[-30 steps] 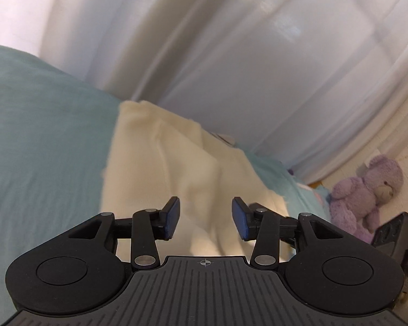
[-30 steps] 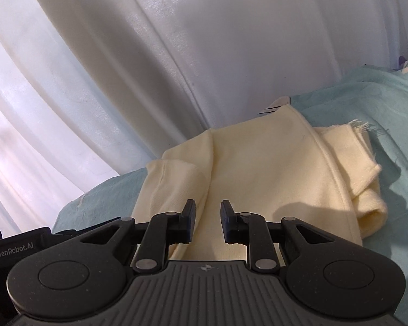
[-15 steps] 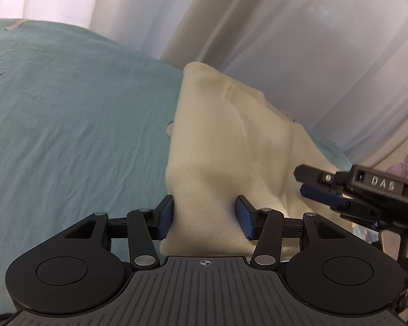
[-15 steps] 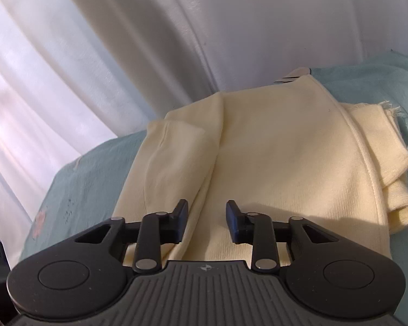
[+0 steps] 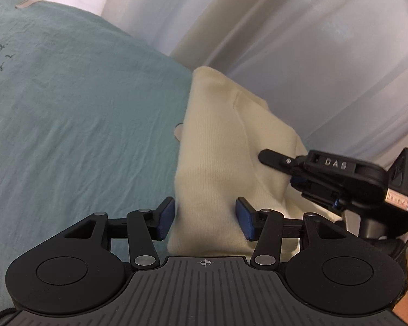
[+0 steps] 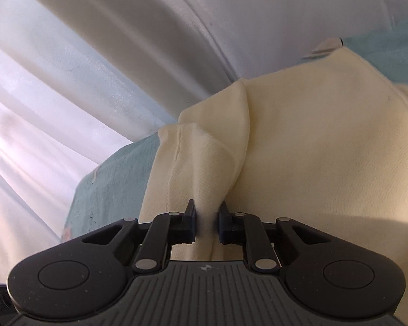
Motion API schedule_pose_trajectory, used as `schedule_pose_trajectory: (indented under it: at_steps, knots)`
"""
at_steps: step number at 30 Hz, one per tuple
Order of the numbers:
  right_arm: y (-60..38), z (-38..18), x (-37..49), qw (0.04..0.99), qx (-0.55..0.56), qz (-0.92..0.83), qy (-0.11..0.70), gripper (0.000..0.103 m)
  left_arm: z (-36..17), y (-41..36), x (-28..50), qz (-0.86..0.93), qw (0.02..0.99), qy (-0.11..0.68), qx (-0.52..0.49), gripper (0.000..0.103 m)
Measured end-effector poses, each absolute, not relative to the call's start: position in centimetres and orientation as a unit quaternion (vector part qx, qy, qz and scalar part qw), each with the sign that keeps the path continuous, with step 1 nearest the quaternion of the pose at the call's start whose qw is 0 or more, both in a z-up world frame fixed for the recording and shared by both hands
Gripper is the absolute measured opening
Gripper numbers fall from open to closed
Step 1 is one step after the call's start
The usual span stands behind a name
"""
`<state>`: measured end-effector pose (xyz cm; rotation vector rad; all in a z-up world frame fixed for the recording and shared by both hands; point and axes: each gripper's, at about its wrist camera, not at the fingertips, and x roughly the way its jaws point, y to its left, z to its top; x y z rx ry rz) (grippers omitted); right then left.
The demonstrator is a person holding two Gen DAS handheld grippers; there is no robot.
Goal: Fold small clothes
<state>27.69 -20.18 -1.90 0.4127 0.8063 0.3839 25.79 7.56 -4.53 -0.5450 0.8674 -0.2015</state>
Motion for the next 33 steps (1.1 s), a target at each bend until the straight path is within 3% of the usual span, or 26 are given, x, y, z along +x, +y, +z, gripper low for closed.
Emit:
schedule_pose_trajectory:
  at_steps: [5,8,11,13,16,18,19,22,23,24,29,33]
  knots:
    - [-20.3,2.0,26.0,0.932,0.079,0.149,0.32,0.012,-3.4,7.7,26.2,-0.093,0.874,0.405,-0.25,0.054]
    - [-21.9,1.3,26.3,0.937,0.044,0.115,0.328,0.012,-4.4,5.8,26.6,-0.114,0.869,0.418,-0.238,0.054]
    - [-23.9,-1.0,27.2,0.922,0.06,0.09,0.373,0.012,-5.7,3.7,27.1,-0.138,0.86,0.437,-0.226,0.054]
    - [-26.0,-2.0,27.4,0.911,0.13,0.104,0.377,0.014,-6.4,2.9,27.3,-0.145,0.855,0.445,-0.222,0.054]
    - [-28.7,-2.9,28.2,0.872,0.262,0.126,0.393,0.027,-6.3,2.5,27.4,-0.149,0.864,0.436,-0.2,0.056]
    - [-29.2,-3.7,28.8,0.852,0.315,0.144,0.393,0.045,-6.4,2.4,27.5,-0.149,0.864,0.437,-0.201,0.056]
    - [-29.0,-3.9,29.0,0.851,0.32,0.143,0.392,0.045,-6.4,2.2,27.4,-0.15,0.864,0.437,-0.199,0.056]
    - [-27.0,-2.8,28.9,0.878,0.249,0.129,0.388,0.035,-5.7,1.6,27.0,-0.149,0.862,0.447,-0.187,0.056]
    - [-26.3,-2.2,28.6,0.891,0.216,0.119,0.382,0.017,-5.3,1.5,26.7,-0.148,0.86,0.452,-0.185,0.056]
    - [-25.7,-1.5,28.3,0.902,0.185,0.11,0.373,0.013,-4.9,1.4,26.2,-0.148,0.86,0.453,-0.183,0.056]
    - [-25.6,1.4,26.4,0.942,0.099,0.072,0.312,0.012,-3.8,0.4,24.3,-0.171,0.863,0.447,-0.164,0.057]
    - [-27.6,0.8,26.6,0.946,0.084,0.027,0.313,0.012,-4.8,-1.5,24.8,-0.157,0.861,0.467,-0.128,0.057]
